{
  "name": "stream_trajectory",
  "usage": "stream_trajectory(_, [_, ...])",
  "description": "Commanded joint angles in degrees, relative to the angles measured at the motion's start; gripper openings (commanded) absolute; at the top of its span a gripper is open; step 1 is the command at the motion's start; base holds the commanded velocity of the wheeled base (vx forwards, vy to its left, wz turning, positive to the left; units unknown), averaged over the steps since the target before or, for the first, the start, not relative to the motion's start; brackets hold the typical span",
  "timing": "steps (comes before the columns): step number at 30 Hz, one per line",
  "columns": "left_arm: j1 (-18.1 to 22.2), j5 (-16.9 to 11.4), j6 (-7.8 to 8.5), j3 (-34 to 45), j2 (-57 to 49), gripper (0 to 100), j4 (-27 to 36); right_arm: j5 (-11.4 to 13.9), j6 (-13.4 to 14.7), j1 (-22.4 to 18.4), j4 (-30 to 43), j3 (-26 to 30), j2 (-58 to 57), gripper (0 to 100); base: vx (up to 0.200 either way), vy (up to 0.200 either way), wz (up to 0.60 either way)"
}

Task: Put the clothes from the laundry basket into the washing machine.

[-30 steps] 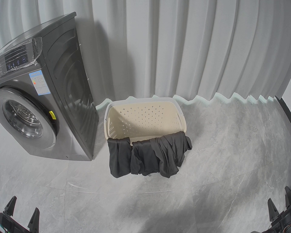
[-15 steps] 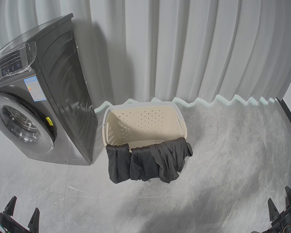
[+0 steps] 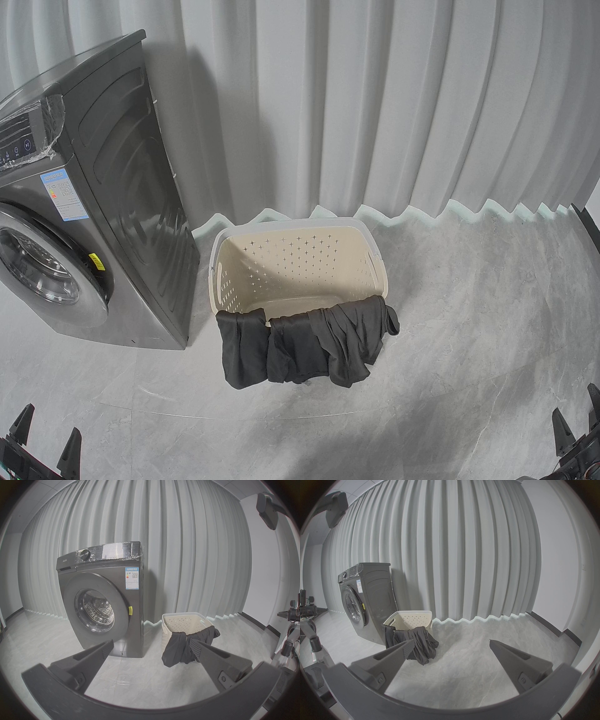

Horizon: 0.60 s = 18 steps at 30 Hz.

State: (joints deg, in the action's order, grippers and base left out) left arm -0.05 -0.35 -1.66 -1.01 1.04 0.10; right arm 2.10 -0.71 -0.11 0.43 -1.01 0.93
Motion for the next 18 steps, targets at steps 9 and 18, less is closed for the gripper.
stream_trajectory(9, [-0.04,0.00,-0.01,0.92,-1.04,100,-0.01,0.10,0.00,0.02,0.01,0.92,-0.93,100,0.067,0.000,0.00])
stream_trajectory(18, [-0.04,0.00,-0.01,0.92,-1.04,100,-0.01,0.01,0.00,0.02,0.01,0.92,-0.93,100,0.089,0.000,0.00])
